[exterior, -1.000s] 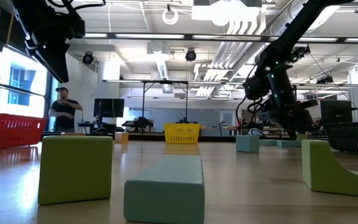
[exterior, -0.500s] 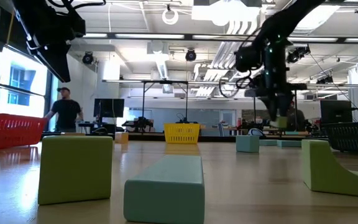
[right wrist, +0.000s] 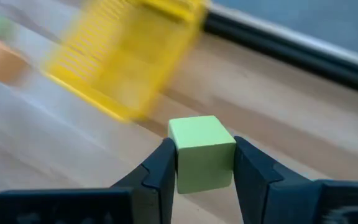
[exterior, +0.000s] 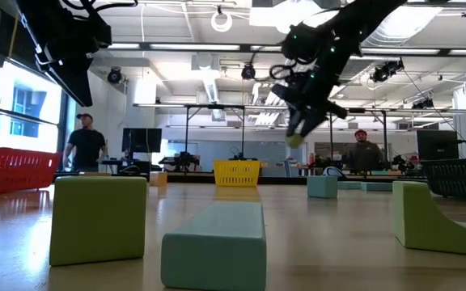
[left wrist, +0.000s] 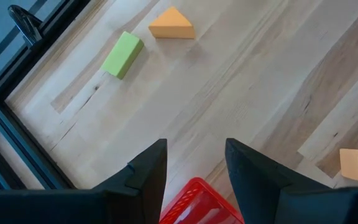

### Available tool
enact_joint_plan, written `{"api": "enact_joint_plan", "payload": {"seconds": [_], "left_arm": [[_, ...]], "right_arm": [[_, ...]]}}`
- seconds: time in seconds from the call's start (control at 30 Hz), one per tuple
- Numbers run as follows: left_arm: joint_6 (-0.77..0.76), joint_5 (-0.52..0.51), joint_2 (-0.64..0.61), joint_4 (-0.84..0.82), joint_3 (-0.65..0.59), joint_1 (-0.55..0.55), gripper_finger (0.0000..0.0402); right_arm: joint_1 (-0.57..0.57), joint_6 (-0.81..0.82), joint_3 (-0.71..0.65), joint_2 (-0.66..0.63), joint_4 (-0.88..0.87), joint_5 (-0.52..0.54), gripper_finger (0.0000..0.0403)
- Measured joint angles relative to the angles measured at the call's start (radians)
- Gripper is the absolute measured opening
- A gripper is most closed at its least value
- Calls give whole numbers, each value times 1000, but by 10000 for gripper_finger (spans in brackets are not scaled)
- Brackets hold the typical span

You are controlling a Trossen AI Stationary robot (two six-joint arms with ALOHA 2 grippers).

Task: Sort & place blocks by color
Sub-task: Put the green block into the yellow bin

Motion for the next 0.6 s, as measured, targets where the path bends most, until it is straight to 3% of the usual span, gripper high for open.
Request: {"api": "enact_joint_plan", "payload": {"seconds": [0.6], "left_arm": [[-2,6,0,0,0,0,149]], "right_arm": [[65,-91,0,156,523,-21,103]]}}
